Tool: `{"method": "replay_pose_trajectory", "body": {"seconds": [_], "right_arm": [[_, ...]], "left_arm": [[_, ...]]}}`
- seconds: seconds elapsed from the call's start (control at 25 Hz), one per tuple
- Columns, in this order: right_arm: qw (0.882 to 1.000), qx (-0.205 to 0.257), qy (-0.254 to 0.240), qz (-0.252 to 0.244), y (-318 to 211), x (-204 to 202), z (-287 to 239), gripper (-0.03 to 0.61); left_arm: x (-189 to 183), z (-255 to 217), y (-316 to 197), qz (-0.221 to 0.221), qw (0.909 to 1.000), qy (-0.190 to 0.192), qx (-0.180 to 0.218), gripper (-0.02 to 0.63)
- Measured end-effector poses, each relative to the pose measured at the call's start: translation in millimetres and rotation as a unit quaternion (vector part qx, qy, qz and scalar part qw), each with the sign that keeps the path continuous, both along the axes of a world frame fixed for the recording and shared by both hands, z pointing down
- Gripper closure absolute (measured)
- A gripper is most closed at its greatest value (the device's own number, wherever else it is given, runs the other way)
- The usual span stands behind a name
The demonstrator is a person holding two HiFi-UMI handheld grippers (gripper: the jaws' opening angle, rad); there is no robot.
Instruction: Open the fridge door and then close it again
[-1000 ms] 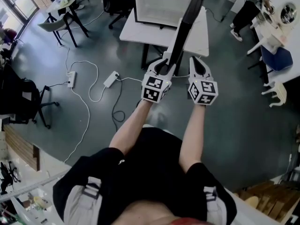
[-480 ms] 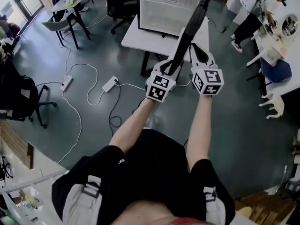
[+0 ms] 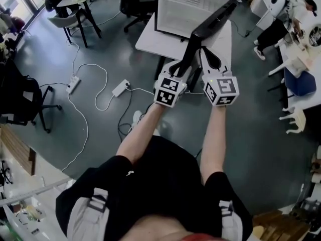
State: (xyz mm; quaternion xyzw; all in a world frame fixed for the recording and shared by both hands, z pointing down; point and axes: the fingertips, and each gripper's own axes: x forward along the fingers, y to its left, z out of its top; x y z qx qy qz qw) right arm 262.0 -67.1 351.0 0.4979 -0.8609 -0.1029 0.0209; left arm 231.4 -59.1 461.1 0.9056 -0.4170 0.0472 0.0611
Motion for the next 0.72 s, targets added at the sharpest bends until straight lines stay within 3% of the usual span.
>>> {"method": "replay_pose_trajectory", "body": {"seconds": [0.28,0.48,0.72], "right_arm": [[0.999,0.016,-0.023,-0.024,-59,-64,4,0.584],[0.998,0.029,-0.051,-0.017,-115,-105,0,0.584],[0.999,0.035,-0.036,0.017,-189,-146,2,0.584]], "left_arm": [[-62,-1,-69,0.003,0.9999,0.015,0.008,0.486],[-101,-6,-132,0.042,0.9989,0.012,0.014,0.469],[-137,-5,-212,0.091,0.9956,0.018,0.012,0.448]]}}
